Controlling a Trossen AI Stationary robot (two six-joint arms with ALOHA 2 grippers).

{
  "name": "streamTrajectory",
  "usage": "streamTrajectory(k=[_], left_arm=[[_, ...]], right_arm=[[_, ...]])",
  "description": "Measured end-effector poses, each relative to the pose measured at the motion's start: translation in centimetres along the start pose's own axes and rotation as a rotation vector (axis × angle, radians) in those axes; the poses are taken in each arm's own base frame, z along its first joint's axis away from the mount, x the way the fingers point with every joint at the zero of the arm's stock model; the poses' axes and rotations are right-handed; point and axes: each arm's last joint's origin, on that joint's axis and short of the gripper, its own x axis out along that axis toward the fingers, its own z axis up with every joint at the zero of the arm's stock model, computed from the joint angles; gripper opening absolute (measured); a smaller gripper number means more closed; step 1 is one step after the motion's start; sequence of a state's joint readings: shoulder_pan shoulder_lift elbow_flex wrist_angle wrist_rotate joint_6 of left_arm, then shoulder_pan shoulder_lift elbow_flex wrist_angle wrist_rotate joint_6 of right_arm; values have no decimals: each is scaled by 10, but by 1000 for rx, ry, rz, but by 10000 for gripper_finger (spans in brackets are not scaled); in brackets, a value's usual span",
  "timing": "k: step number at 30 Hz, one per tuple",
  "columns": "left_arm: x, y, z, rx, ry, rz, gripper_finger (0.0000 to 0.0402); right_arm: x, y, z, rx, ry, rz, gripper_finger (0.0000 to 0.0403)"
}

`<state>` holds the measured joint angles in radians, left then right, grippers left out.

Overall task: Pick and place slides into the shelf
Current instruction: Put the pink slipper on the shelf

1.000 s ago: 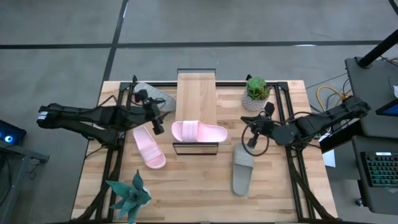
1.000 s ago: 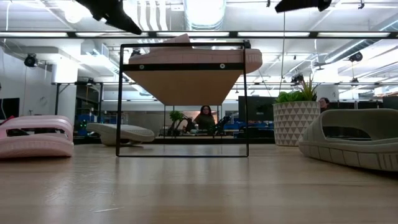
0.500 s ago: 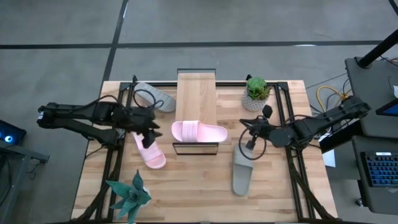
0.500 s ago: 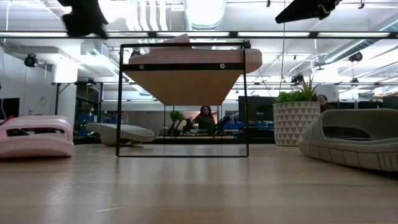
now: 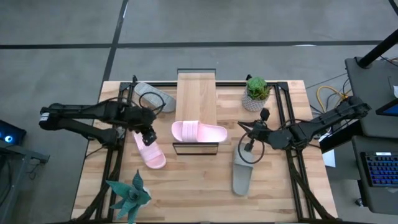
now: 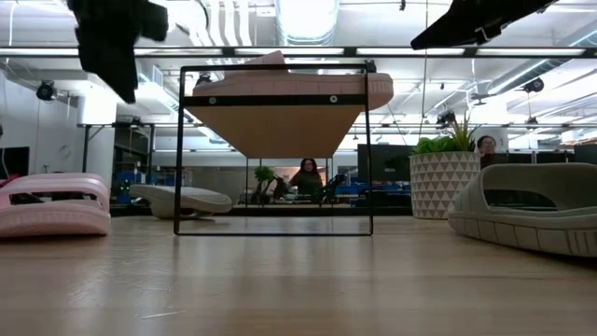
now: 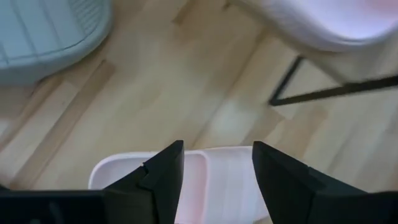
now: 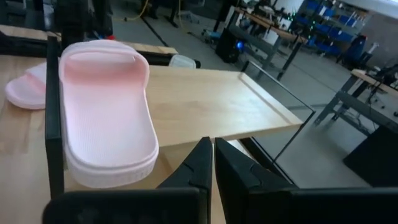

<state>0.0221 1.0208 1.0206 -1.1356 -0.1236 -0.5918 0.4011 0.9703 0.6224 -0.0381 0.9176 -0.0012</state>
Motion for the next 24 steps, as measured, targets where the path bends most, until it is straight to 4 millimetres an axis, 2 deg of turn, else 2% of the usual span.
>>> streamTrajectory(k=[9,13,20,24], left_arm=[[25,15,13,-51,174,-15,175],[34,17,9,-40,273,8,175],[70,16,-3,-57,415,-45,175],[83,19,-10,-46,476,-19,175]], right_arm=[[0,1,-1,-5,-11,0,9],[0,1,-1,-5,-10,0,9],[1,1,-3,-16,-8,0,9],[1,1,-3,-16,-8,2,9]])
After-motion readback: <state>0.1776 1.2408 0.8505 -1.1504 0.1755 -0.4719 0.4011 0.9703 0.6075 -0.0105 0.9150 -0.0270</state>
